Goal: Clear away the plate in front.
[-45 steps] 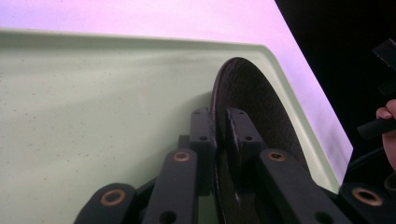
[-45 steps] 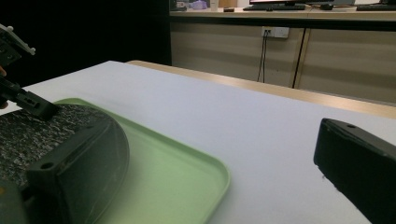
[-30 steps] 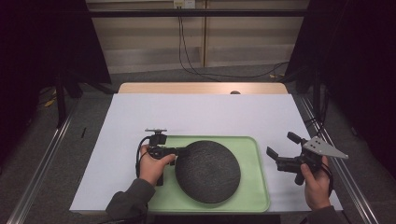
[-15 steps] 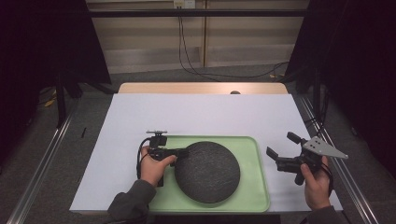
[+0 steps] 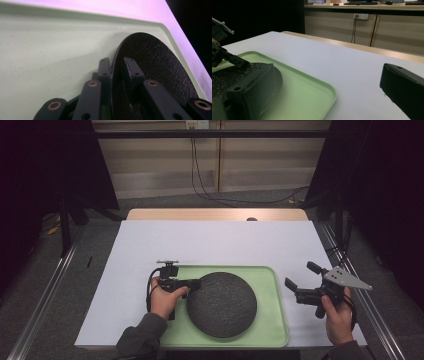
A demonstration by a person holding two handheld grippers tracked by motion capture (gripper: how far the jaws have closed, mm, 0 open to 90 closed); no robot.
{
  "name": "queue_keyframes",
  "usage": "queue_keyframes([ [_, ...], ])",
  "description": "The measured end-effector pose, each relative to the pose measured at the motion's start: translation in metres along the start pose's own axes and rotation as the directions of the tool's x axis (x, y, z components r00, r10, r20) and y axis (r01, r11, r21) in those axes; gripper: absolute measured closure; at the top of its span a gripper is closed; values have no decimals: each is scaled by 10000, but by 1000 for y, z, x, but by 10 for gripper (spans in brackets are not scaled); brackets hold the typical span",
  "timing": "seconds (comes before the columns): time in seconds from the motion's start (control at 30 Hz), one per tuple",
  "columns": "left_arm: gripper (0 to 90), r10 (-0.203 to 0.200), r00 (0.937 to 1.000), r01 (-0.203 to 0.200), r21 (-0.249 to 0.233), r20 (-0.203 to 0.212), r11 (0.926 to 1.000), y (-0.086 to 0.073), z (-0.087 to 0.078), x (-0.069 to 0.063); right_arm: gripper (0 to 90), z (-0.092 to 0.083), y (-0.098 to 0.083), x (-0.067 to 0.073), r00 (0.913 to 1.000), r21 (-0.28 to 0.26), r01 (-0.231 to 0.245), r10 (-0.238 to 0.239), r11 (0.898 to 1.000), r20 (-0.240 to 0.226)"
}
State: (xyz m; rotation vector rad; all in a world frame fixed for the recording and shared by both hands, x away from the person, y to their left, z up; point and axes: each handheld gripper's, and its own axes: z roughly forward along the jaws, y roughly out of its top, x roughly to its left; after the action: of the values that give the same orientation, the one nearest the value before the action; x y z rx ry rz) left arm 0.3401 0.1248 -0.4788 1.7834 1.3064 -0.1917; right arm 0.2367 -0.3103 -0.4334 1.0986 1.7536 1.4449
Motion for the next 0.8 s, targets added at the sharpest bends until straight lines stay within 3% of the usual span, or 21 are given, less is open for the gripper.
queue_keyframes([
  [0.2,776,-53,10000,53,-103,-16,9999,0,0,-1,0,0,0,0,10000,6,-54,54,10000,-7],
  [0.33,773,268,9996,-268,-21,-119,9996,-1,-1,-1,0,-1,0,0,10000,23,-96,96,10000,-19],
  [0.47,765,145,9998,-147,-201,-98,9997,0,-2,-2,0,0,0,0,10000,52,-27,27,10000,-8],
  [0.6,720,76,10000,-75,-525,17,9986,1,-9,-1,0,0,0,0,10000,52,-8,8,10000,-56],
  [0.7,676,250,9997,-253,-633,-54,9977,2,-14,-1,0,1,-1,0,10000,53,-9,9,10000,-78],
  [0.8,623,70,9999,-59,-894,116,9960,2,-17,-1,0,0,0,1,10000,111,-30,31,9999,-72],
])
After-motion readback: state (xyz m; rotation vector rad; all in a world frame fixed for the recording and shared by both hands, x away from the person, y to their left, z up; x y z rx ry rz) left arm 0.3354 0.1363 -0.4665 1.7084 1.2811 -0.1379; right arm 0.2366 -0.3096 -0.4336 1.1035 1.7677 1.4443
